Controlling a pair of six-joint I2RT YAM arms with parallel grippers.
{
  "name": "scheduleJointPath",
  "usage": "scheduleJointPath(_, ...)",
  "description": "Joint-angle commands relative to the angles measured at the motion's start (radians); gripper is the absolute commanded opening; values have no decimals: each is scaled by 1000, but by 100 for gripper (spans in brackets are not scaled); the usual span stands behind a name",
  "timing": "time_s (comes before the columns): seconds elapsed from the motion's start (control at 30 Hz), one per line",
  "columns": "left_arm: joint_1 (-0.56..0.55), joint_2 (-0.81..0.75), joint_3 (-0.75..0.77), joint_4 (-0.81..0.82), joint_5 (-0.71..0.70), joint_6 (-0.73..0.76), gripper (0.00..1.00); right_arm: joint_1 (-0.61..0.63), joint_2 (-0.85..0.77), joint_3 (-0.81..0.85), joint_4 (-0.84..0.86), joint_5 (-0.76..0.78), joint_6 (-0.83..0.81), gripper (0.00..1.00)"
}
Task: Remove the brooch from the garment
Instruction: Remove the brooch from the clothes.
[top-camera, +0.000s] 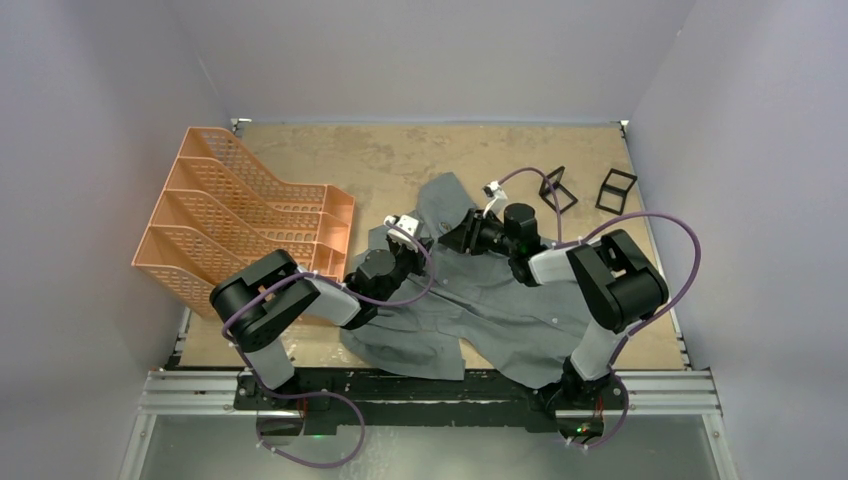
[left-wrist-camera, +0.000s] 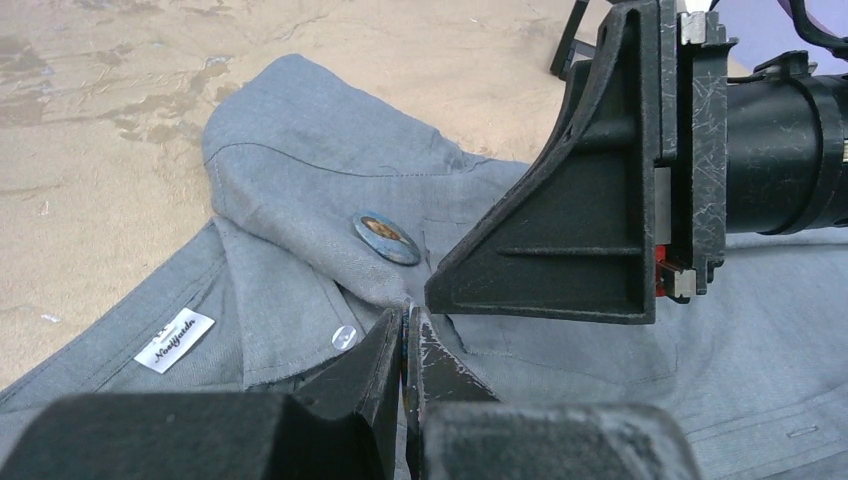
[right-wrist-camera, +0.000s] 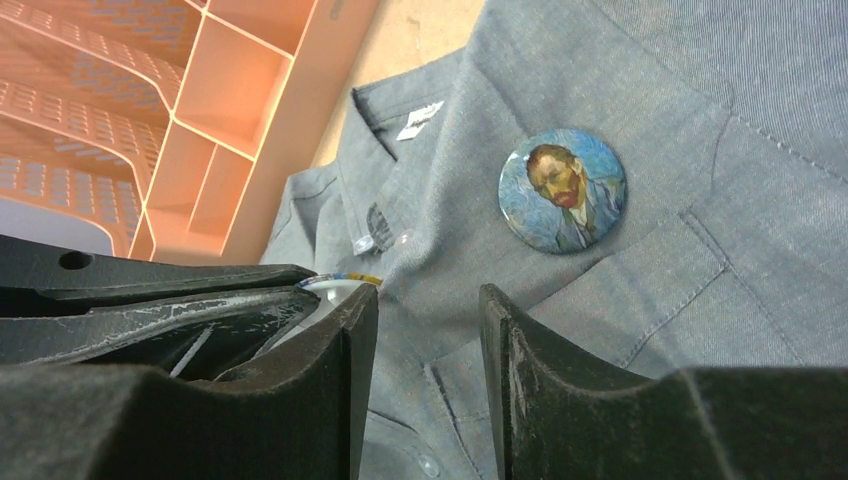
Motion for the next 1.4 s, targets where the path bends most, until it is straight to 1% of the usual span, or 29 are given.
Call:
scheduleJointPath(0.0,-2,-17,-2,72,-16,-32,0,4,-26,-18,97,-22,-47,46)
scheduleJointPath(0.13,-2,-26,-2,70,-30,-53,0,9,-43,-78,212,-1,-77,51)
scheduleJointPath(0.2,-2,-26,1,66,-36,-63,0,20,-42,-129,332,21,-88,52)
scheduleJointPath(0.3,-1,-29,5,54,-46,-87,0,53,-32,-237,583,81,-109,54)
scheduleJointPath(0.37,-1,-31,1,65,-47,-103,0,72,-13,-280,714,94,-125,62)
scheduleJointPath(0.43,-2,-32,-1,75,-42,-115,0,91,14,-294,786,102,-145,65)
scheduleJointPath(0.5,-2,-32,1,78,-36,-123,0,109,28,-292,811,117,-170,66)
scheduleJointPath(0.53,-1,-32,1,80,-32,-127,0,119,31,-291,819,133,-182,69)
scheduleJointPath(0.7,-1,-37,-9,99,-17,-134,0,140,35,-300,865,246,-243,76)
scheduleJointPath(0.8,-2,-44,-12,101,-11,-135,0,141,61,-287,897,257,-273,77)
scheduleJointPath(0.87,-2,-50,-12,98,-9,-136,0,145,105,-290,985,250,-289,77)
scheduleJointPath(0.93,-1,-57,-12,89,-9,-138,0,146,188,-296,1113,233,-291,77)
scheduleJointPath(0.97,-2,-61,-13,85,-9,-138,0,148,218,-296,1150,210,-295,77)
scheduleJointPath(1.03,-2,-68,-12,78,-6,-140,0,157,248,-276,1155,195,-314,77)
scheduleJointPath(1.13,-3,-71,-9,72,0,-145,0,181,252,-267,1158,201,-353,77)
scheduleJointPath(1.37,-2,-71,-1,62,1,-150,0,187,178,-267,1158,185,-389,77)
